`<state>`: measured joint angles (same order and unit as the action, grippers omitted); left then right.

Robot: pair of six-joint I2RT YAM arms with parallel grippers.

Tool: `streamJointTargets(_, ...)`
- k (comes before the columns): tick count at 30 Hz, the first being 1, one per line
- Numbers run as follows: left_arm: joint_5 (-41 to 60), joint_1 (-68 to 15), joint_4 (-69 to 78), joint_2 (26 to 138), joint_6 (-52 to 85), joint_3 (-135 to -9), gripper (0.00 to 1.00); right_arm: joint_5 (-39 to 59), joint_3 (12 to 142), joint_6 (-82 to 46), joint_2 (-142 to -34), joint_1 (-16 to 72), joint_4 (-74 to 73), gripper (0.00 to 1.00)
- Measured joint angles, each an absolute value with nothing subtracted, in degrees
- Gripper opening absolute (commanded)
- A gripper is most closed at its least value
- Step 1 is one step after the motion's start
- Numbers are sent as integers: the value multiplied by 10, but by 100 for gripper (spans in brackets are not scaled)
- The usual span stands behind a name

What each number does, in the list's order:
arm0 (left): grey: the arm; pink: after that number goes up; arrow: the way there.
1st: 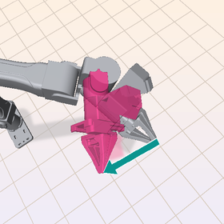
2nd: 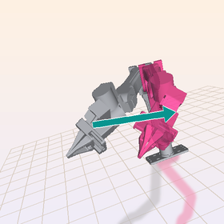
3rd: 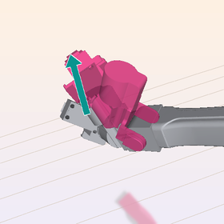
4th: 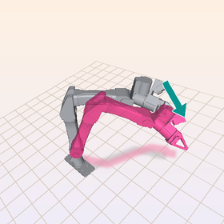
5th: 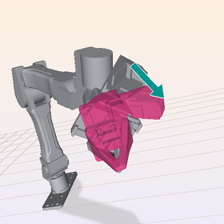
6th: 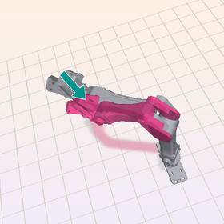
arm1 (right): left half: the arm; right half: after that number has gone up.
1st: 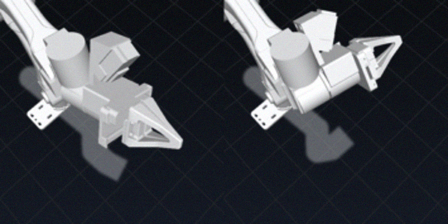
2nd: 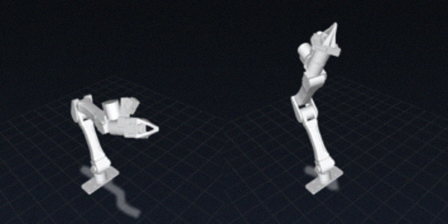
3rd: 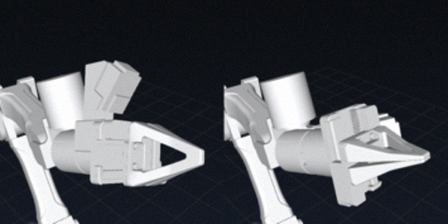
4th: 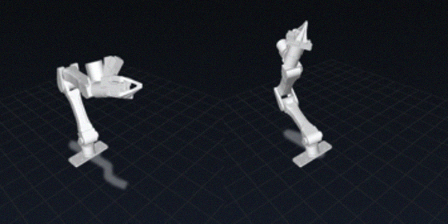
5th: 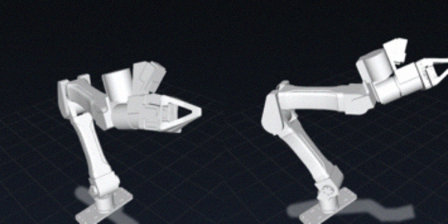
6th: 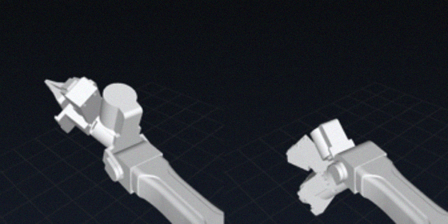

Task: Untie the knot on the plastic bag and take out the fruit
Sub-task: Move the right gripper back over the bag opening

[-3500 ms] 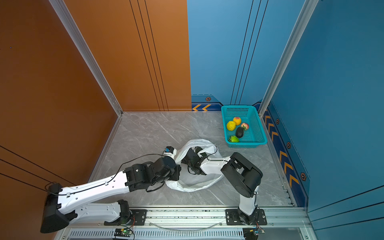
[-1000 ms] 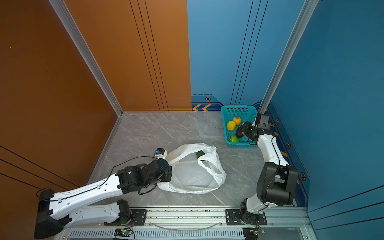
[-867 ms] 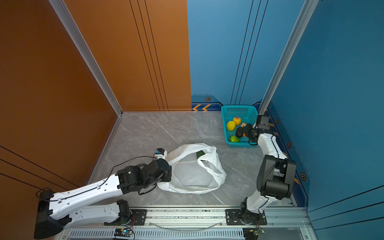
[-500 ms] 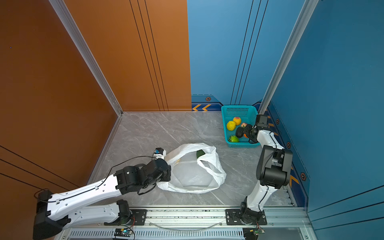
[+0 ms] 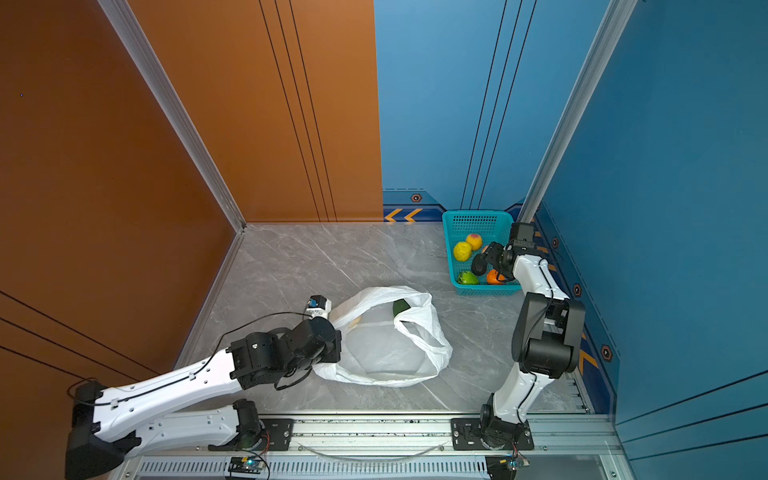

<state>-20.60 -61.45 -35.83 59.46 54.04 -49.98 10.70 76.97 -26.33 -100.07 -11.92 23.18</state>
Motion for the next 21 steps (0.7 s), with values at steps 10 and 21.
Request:
streamJointTargets(10, -209, -615, -358, 594, 540, -500, 0, 133, 693, -264, -728, 10, 319, 80)
streamJointTargets(21, -212, -615, -358, 594, 538, -500, 0, 82, 701, -349, -598, 339, 421, 82)
